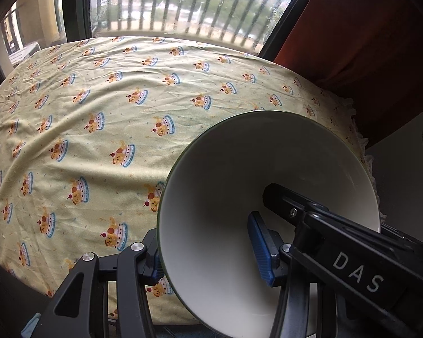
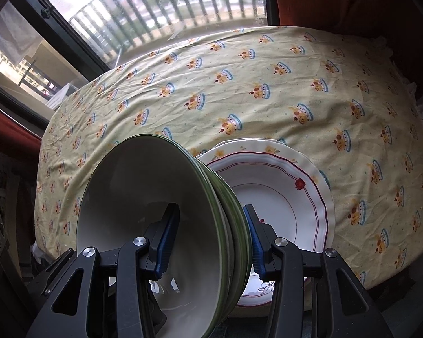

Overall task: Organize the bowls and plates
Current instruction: 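Lift the nested bowl stack with both grippers and carry it over the plates, then lower the bowl stack onto the plate stack and open both grippers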

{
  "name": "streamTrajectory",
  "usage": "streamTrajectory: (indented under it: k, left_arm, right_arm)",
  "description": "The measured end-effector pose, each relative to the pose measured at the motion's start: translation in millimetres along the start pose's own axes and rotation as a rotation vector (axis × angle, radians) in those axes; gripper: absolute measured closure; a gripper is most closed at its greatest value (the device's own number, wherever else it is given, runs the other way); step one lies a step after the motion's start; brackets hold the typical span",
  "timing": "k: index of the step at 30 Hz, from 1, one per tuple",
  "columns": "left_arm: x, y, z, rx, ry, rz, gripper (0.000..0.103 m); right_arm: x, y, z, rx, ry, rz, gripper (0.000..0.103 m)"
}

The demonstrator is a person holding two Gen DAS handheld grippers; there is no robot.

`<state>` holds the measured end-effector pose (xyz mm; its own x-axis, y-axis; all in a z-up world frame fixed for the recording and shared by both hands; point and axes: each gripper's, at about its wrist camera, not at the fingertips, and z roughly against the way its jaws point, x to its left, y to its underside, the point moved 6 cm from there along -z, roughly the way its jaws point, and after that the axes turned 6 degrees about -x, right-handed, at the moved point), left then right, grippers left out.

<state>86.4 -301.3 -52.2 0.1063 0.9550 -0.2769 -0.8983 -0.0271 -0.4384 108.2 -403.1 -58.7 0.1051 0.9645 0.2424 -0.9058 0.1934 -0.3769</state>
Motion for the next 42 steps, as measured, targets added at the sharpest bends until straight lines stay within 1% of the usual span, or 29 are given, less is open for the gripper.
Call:
streamTrajectory:
  k: [7,11,17,21,23,32,38,42]
  left_arm:
    - [-23,7,-18,0.01,0.017,0.023,0.053]
    - [-30,12,-27,0.026,0.016,0.047,0.053]
    - [-40,16,-38,0.043,0.003,0.046,0.054]
    - [-43,21,-45,0.066,-0.018,0.052,0.054]
    - [-44,19,-45,0.052,-0.037,0.038,0.055]
    - [-40,12,-47,0.046,-0.103,0.033,0.055]
    - [-44,16,-47,0.024,-0.135,-0.003,0.055]
    - [-46,16,-47,0.002,-0.139,-0.034,0.053]
  right_arm:
    - [-30,-1,-3,0.011,0.03,0.017,0.054]
    - [-42,0,-8,0.033,0.038,0.035,0.054]
    - [-56,0,-15,0.062,0.042,0.045,0.054]
    - [-65,3,-23,0.09,0.032,0.03,0.054]
    - [-66,4,-26,0.098,0.027,0.033,0.054]
    - [-63,-2,-34,0.112,-0.024,0.047,0.054]
    - [-67,1,-35,0.099,-0.066,0.035,0.054]
    - [-70,3,-33,0.082,-0.082,0.022,0.054]
